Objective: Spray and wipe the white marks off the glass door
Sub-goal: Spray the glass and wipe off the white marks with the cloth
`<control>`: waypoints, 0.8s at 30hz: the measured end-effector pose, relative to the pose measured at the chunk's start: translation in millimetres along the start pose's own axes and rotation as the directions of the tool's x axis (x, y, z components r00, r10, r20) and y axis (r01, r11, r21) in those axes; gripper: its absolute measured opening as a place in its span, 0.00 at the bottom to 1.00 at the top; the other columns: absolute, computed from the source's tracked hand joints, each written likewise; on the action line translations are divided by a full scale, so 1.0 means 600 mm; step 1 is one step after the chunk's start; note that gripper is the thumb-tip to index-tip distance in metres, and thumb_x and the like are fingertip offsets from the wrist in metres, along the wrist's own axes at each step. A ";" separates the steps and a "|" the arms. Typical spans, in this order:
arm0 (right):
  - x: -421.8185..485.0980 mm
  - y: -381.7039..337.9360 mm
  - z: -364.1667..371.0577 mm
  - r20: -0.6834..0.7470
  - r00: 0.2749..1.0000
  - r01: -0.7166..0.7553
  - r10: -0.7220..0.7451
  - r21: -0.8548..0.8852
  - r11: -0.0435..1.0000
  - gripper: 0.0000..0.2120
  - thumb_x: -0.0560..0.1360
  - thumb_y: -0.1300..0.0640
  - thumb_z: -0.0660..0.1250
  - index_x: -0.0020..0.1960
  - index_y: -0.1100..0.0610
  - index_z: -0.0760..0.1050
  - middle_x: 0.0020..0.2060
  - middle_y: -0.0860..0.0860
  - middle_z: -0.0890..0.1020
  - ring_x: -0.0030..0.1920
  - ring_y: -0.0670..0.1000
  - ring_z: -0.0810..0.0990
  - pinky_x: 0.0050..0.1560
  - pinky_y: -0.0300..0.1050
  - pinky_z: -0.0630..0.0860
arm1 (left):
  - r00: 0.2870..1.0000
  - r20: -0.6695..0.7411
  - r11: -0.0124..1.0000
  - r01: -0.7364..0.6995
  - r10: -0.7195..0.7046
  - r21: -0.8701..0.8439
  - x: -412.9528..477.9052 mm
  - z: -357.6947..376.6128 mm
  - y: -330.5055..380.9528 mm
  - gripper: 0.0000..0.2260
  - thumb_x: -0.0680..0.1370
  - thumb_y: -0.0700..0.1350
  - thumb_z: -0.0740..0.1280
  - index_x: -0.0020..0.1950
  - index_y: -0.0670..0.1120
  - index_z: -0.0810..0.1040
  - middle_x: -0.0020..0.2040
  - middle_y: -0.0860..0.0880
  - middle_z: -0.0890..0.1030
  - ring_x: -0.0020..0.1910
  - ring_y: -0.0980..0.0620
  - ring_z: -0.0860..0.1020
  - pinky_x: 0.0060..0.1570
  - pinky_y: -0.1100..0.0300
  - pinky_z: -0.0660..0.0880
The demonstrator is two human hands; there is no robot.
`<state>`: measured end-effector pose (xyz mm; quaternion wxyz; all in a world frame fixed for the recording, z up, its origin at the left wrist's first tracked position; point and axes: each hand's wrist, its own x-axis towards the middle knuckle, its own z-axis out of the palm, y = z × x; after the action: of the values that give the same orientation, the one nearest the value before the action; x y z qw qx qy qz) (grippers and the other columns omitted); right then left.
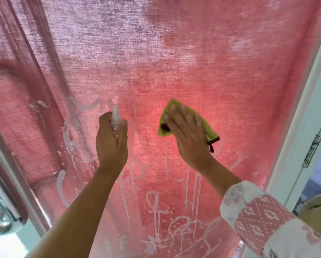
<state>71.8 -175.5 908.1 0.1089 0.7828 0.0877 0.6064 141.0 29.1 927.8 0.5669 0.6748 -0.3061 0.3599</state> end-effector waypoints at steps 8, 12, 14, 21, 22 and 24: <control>-0.037 -0.031 -0.041 0.123 0.984 -0.160 0.128 0.305 0.939 0.21 0.77 0.72 0.60 0.69 0.63 0.68 0.71 0.57 0.67 0.74 0.58 0.61 0.72 0.64 0.58 | 0.968 0.134 0.966 0.229 -0.213 -0.121 -0.022 0.002 0.065 0.03 0.80 0.45 0.65 0.49 0.49 0.72 0.38 0.50 0.75 0.32 0.58 0.73 0.31 0.61 0.74; -0.007 -0.064 -0.069 0.100 0.950 -0.311 0.297 0.430 0.848 0.17 0.82 0.63 0.53 0.68 0.64 0.70 0.70 0.60 0.68 0.74 0.60 0.60 0.71 0.63 0.62 | 0.876 0.405 0.790 0.436 -0.263 -0.431 -0.049 0.009 0.131 0.04 0.81 0.42 0.62 0.53 0.50 0.74 0.51 0.52 0.78 0.40 0.64 0.77 0.32 0.65 0.76; 0.005 -0.075 -0.077 0.084 0.946 -0.316 0.313 0.445 0.838 0.17 0.83 0.61 0.52 0.67 0.63 0.72 0.70 0.61 0.68 0.75 0.58 0.58 0.72 0.61 0.60 | 0.820 0.507 0.695 0.527 -0.264 -0.490 -0.052 0.008 0.152 0.06 0.80 0.43 0.62 0.55 0.51 0.76 0.49 0.53 0.78 0.41 0.63 0.78 0.32 0.64 0.75; 0.015 -0.097 -0.106 0.029 0.943 -0.319 0.331 0.366 0.874 0.16 0.77 0.63 0.59 0.63 0.58 0.77 0.50 0.49 0.68 0.49 0.51 0.67 0.51 0.43 0.68 | 0.762 0.563 0.628 0.615 -0.318 -0.478 -0.039 0.008 0.182 0.08 0.81 0.43 0.62 0.57 0.48 0.79 0.40 0.54 0.81 0.39 0.59 0.80 0.33 0.64 0.75; 0.017 -0.100 -0.112 0.065 0.942 -0.325 0.328 0.407 0.854 0.17 0.77 0.63 0.60 0.64 0.59 0.76 0.50 0.48 0.68 0.50 0.49 0.67 0.53 0.39 0.67 | 0.767 0.551 0.622 0.616 -0.330 -0.484 -0.038 0.007 0.184 0.08 0.81 0.42 0.62 0.57 0.48 0.79 0.41 0.53 0.81 0.38 0.58 0.80 0.33 0.64 0.76; 0.021 -0.102 -0.125 0.106 0.932 -0.353 0.346 0.476 0.805 0.17 0.76 0.64 0.60 0.63 0.59 0.76 0.51 0.46 0.70 0.51 0.48 0.68 0.55 0.33 0.63 | 0.777 0.531 0.629 0.606 -0.337 -0.487 -0.036 0.008 0.187 0.07 0.81 0.43 0.62 0.55 0.48 0.78 0.42 0.51 0.79 0.37 0.58 0.79 0.33 0.65 0.76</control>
<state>1.9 -108.4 920.9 -0.2050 0.7914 0.0912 0.5686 37.3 5.7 970.4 0.7618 0.5567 -0.3231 -0.0726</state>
